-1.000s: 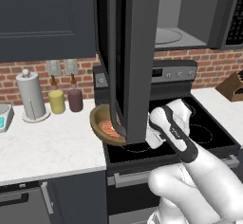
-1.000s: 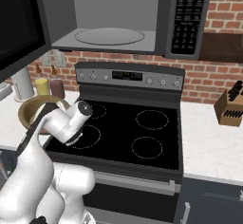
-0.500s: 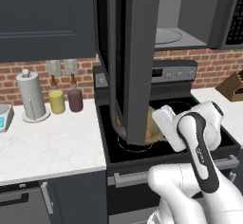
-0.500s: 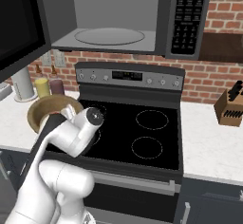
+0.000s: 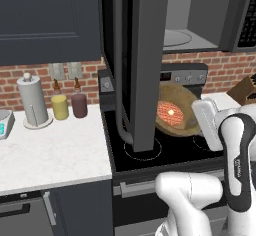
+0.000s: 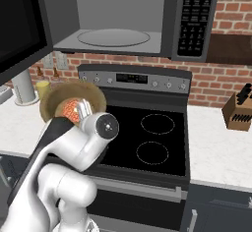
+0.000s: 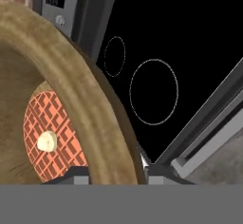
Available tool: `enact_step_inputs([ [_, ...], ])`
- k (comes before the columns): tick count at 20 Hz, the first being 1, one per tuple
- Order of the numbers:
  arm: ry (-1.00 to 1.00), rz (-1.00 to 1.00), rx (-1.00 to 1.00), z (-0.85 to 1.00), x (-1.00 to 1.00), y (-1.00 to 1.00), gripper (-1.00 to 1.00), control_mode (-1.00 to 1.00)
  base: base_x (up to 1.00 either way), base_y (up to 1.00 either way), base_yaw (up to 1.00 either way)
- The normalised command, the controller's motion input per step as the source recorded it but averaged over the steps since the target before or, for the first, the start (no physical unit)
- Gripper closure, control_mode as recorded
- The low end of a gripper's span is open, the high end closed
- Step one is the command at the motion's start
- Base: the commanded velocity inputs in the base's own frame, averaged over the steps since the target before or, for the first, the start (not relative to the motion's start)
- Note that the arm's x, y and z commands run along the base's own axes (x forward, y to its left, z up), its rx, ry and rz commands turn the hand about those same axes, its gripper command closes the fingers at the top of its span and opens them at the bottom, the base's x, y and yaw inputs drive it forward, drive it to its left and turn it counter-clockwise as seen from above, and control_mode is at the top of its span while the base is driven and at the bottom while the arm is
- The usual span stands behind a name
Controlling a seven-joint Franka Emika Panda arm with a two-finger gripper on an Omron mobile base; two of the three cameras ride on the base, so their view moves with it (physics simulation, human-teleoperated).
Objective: Open the microwave, place the bowl with waffle inside the microwave, then close the microwave door and turn it on.
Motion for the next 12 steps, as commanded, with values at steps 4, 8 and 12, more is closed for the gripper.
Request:
enact_step_inputs([
  [4, -0.17, -0.16, 0.0, 1.0, -0.27, -0.36, 1.0, -1.0, 0.0, 0.0, 0.0],
  [8, -0.1, -0.18, 0.0, 0.99, 0.0, -0.29, 1.0, -1.0, 0.0, 0.0, 0.0],
  [12, -0.07, -0.15, 0.0, 0.98, 0.07, -0.19, 1.0, -1.0, 0.0, 0.0, 0.0],
])
